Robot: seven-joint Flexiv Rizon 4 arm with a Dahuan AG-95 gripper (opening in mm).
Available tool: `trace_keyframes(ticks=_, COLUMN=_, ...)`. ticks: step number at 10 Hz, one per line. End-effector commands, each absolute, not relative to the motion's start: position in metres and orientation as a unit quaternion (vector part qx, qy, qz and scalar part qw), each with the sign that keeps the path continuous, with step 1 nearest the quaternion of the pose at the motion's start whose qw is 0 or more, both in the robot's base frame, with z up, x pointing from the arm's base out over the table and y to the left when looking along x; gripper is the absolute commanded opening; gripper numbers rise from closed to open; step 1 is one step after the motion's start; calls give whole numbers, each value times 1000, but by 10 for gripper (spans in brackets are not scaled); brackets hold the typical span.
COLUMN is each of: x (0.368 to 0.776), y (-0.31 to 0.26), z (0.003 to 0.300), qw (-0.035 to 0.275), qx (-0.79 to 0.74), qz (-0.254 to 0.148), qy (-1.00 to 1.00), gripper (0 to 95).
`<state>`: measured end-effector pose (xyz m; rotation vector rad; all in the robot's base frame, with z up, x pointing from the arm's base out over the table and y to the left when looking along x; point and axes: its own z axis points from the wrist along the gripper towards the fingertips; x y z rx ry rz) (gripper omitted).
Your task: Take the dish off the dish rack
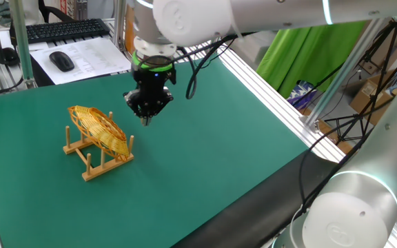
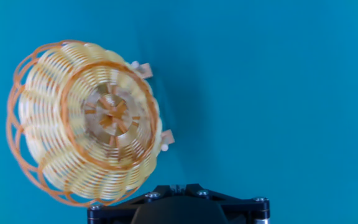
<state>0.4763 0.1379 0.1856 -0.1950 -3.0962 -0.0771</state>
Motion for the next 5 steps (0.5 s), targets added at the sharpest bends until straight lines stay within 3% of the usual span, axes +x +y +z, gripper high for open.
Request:
trace_keyframes(ticks=1, x=476, y=138, z=185, qw=11, qx=-71, qz=-42, qy=-996, gripper=380)
trace_keyframes(ticks=2, x=476, y=139, z=185, qw=11, qx=-77, qz=-46, qy=-996, gripper=570)
trace_keyframes(ticks=5, x=478, y=153, z=191, qw=1, qx=-97, qz=-48, qy=-994, gripper=570)
